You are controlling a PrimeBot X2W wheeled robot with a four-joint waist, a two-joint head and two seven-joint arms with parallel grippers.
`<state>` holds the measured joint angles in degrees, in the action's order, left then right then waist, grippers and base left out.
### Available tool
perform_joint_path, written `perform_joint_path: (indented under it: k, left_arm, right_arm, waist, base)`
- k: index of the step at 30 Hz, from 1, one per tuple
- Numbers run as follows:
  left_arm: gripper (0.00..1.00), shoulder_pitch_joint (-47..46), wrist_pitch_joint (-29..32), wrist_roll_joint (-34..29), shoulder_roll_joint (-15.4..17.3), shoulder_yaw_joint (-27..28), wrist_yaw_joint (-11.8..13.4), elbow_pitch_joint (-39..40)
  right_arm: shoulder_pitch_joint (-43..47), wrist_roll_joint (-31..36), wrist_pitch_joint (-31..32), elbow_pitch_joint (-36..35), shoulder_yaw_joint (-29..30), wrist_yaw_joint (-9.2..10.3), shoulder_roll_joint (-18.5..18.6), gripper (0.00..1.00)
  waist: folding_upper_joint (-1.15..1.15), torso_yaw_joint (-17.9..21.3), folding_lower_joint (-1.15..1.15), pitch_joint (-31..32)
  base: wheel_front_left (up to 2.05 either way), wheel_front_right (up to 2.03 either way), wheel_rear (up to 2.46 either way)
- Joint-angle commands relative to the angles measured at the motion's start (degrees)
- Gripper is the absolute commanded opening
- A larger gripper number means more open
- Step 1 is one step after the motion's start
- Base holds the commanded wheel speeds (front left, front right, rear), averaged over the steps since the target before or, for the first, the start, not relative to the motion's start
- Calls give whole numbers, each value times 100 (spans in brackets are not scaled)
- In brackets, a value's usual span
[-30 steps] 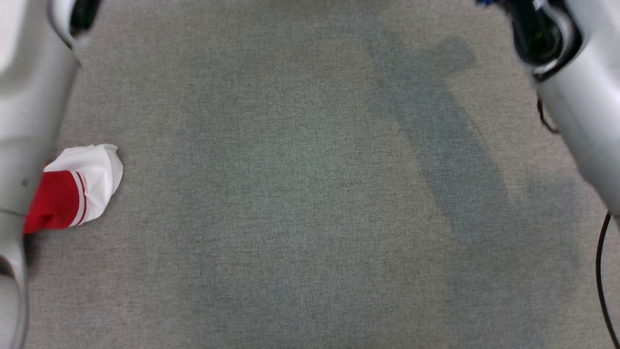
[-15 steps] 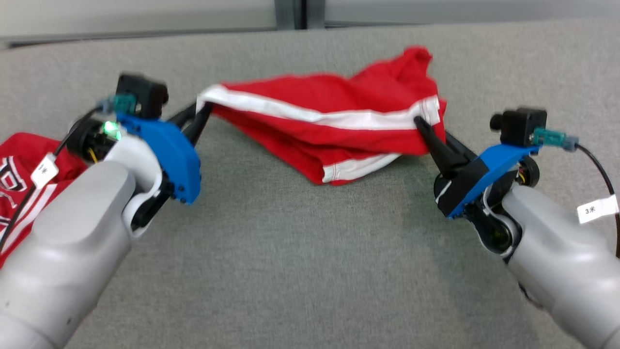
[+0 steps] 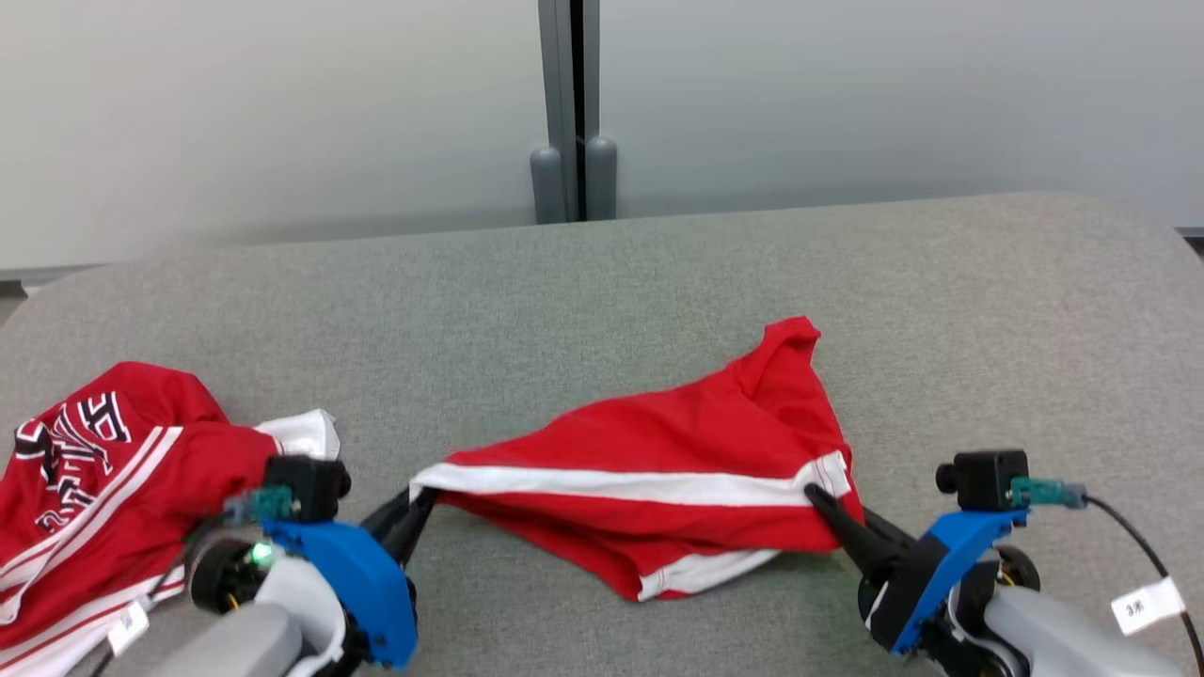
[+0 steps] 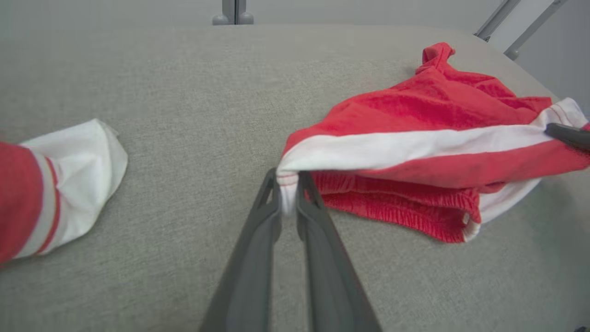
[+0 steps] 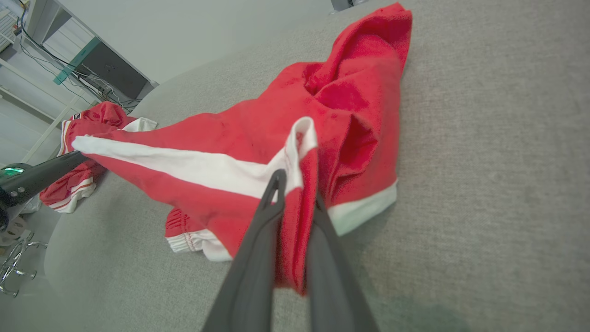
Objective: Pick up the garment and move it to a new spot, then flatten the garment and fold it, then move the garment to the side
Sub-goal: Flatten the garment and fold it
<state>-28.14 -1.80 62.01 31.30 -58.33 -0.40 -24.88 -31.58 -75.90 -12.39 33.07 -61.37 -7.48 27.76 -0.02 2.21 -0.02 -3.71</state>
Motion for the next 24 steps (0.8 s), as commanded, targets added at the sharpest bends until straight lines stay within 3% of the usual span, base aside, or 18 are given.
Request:
perform_joint_path:
  k: [1,6,7,8,9,10,17,24]
  left_arm:
    - [0,156,-122,-8,5,11,104,70]
    - [0,610,-524,13,-77,62,431,218]
    - [8,661,-592,4,-81,73,476,217]
    - [29,709,-673,-24,-94,74,513,217]
    - [92,770,-737,-9,-115,92,545,210]
    - [100,833,-783,27,-144,107,569,206]
    - [100,1026,-1000,-26,-176,122,685,274]
    - [100,1025,-1058,-130,-242,45,759,239]
  right_arm:
    - [145,-25,-80,40,22,-2,-46,100]
    - [441,151,-244,281,155,-2,-168,100]
    - [477,204,-252,319,195,-3,-198,100]
    - [523,260,-264,355,262,-3,-223,100]
    - [566,335,-276,396,334,-3,-227,100]
    - [599,440,-281,426,434,-2,-213,100]
    - [1066,1468,-286,100,1633,-3,-313,100]
    - [1302,2109,-288,226,1842,-2,-483,100]
  waist:
    - [2,70,2,118]
    - [2,27,2,240]
    - [2,19,2,257]
    - [2,11,2,282]
    - [2,6,2,302]
    - [2,1,2,321]
    - [2,-4,2,390]
    - [2,-60,2,413]
  base:
    - [0,0,0]
    - [0,0,0]
    - [0,0,0]
    - [0,0,0]
    - [0,0,0]
    - [0,0,0]
    - [0,0,0]
    - [0,0,0]
